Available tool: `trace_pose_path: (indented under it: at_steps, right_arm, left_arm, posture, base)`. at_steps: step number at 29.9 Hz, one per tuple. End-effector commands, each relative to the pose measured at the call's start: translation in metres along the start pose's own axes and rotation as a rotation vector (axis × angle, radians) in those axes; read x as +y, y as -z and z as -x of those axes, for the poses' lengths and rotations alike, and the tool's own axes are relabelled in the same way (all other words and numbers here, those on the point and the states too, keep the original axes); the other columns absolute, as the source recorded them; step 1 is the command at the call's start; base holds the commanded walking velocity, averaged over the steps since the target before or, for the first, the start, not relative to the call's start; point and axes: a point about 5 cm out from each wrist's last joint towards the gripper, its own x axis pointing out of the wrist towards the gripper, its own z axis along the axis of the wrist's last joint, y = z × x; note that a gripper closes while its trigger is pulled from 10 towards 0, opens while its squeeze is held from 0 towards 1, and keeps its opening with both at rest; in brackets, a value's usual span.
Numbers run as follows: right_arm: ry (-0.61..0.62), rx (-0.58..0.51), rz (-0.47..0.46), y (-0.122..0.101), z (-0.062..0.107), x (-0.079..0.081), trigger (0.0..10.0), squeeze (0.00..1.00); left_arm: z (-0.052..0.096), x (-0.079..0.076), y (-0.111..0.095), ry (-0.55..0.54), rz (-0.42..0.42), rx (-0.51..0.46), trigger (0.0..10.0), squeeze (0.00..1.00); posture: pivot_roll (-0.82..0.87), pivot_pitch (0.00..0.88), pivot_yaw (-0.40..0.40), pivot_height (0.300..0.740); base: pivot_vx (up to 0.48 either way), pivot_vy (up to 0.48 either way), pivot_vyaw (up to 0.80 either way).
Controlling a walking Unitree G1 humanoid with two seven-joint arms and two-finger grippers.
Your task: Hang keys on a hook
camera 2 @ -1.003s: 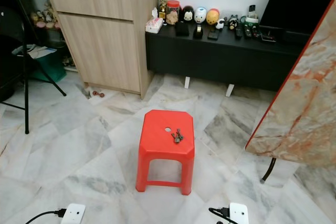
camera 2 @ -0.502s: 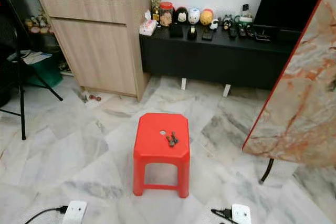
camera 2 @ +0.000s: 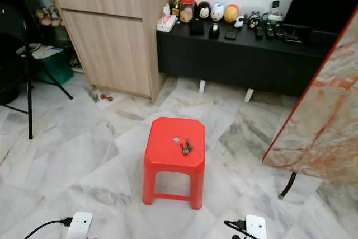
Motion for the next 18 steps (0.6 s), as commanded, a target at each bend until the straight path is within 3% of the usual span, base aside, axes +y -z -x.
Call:
trace_pose_path:
  at_steps: [1, 11, 15, 18]
  right_arm:
    - [0.003, 0.003, 0.004, -0.0006, 0.0001, -0.0016, 10.0, 0.0]
    - [-0.011, 0.014, 0.055, -0.0003, 0.0002, -0.002, 10.0, 0.0]
    - [-0.009, 0.028, 0.066, 0.0009, 0.0003, -0.0028, 10.0, 0.0]
    - [-0.006, 0.028, 0.043, 0.0018, 0.0004, -0.0025, 10.0, 0.0]
  left_arm:
    - [0.0004, -0.0002, 0.0032, 0.0, -0.01, 0.01, 10.0, 0.0]
    - [0.0005, -0.0006, 0.0046, -0.001, -0.015, 0.013, 10.0, 0.0]
    - [0.0005, -0.0029, 0.0049, 0.006, -0.035, 0.014, 10.0, 0.0]
    - [0.0006, -0.0027, 0.0052, 0.006, -0.038, 0.014, 10.0, 0.0]
  posture:
    - [0.02, 0.0, -0.047, 0.74]
    - [0.02, 0.0, -0.051, 0.74]
    - [0.02, 0.0, -0.052, 0.74]
    - [0.02, 0.0, -0.049, 0.74]
  base:
    - [0.0, 0.0, 0.0]
    - [0.288, 0.0, 0.0]
    - [0.294, 0.0, 0.59]
    - [0.298, 0.0, 0.0]
